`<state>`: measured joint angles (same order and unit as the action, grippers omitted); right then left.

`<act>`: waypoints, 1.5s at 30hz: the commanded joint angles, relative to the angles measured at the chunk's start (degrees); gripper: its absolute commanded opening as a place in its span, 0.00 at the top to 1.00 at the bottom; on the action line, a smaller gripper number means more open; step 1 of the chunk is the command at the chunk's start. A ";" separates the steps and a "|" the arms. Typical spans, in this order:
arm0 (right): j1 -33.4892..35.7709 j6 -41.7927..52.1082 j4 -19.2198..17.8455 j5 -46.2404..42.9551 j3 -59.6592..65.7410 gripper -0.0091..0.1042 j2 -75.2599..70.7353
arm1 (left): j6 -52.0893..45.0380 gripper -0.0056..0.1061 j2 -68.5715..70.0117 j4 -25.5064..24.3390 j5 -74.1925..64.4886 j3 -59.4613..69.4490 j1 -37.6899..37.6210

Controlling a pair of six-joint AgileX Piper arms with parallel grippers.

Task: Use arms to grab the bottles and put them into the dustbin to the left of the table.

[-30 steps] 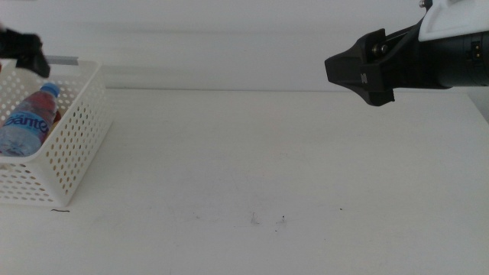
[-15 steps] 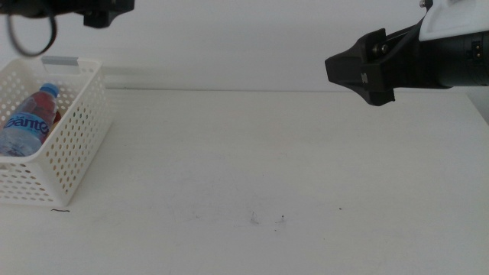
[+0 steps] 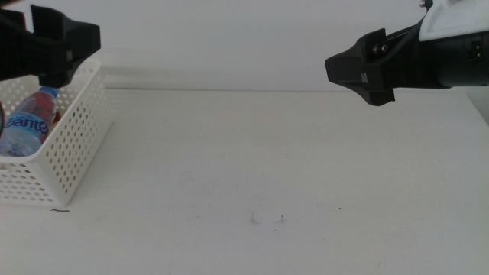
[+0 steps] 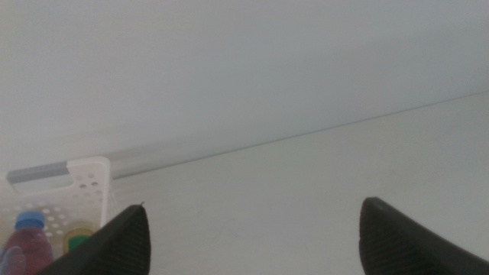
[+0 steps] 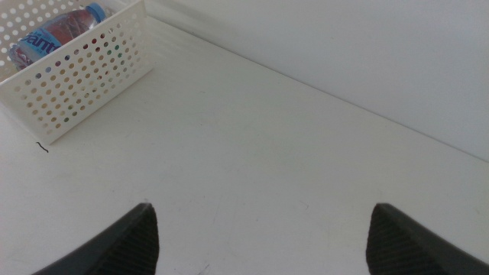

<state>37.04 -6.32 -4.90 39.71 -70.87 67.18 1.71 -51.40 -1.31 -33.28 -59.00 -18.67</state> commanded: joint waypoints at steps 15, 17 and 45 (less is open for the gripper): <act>-0.96 0.11 -0.05 -3.14 4.61 0.15 -1.33 | 1.13 0.11 0.81 -0.25 1.86 0.75 -0.18; -2.62 0.11 1.34 -6.42 7.68 0.15 -2.99 | 1.13 0.11 0.71 0.58 1.86 0.95 -0.18; -38.26 0.11 0.59 -30.30 70.69 0.15 -63.97 | 1.13 0.11 51.40 4.12 23.47 59.00 10.63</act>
<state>-0.75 -6.42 -3.48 9.44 -1.38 5.56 2.37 -0.47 3.19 -8.38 -0.31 -8.05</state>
